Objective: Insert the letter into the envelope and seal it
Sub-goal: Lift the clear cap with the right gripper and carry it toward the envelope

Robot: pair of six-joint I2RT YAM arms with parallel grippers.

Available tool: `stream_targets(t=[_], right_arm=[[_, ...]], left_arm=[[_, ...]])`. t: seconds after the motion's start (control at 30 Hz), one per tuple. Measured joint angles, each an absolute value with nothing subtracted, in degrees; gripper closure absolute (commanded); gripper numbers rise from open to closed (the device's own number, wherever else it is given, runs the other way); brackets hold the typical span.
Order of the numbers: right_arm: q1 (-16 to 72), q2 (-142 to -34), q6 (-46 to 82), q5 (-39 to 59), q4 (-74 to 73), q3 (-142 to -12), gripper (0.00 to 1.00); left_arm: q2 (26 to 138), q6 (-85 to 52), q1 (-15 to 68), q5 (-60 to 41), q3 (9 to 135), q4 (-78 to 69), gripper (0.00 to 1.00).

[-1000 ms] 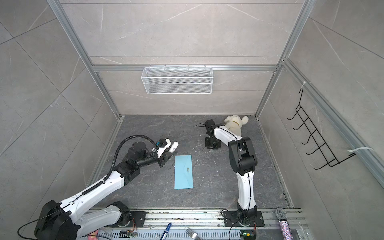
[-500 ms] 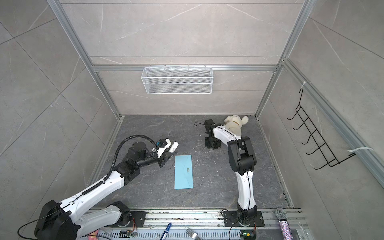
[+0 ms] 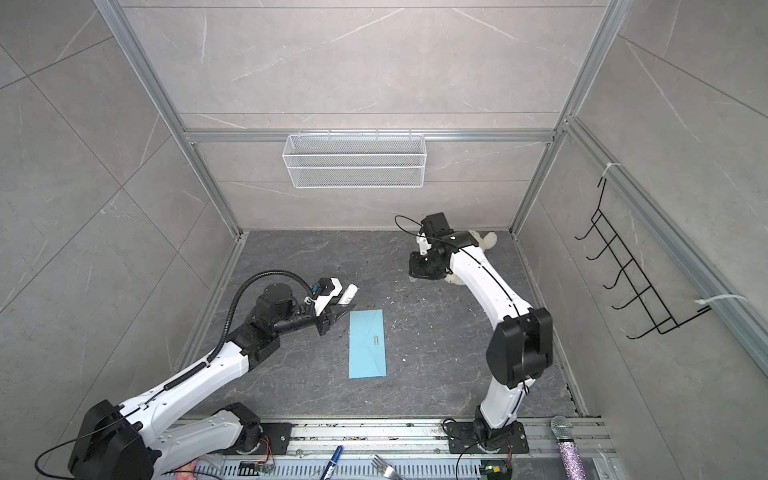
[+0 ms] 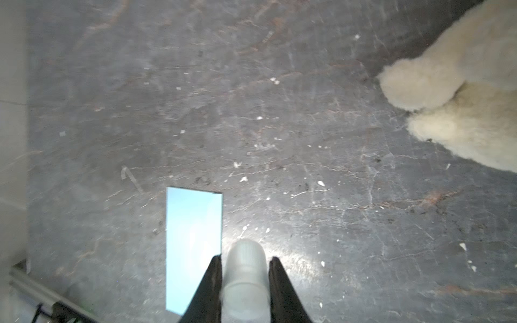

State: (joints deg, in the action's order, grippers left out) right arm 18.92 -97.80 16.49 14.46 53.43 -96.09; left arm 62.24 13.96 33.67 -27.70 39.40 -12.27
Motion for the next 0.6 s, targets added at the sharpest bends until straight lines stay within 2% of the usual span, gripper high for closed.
stream_targets(t=[0.27, 0.6], right_arm=[[21.96, -90.39, 14.06, 27.99, 59.11, -102.19, 0.8], [28.18, -90.3, 13.74, 35.07, 62.61, -103.85, 0.81]], left_arm=[[62.63, 13.93, 33.67, -31.53, 39.4, -13.76, 1.0], [63.29, 14.31, 33.67, -36.56, 38.72, -14.26, 1.0]])
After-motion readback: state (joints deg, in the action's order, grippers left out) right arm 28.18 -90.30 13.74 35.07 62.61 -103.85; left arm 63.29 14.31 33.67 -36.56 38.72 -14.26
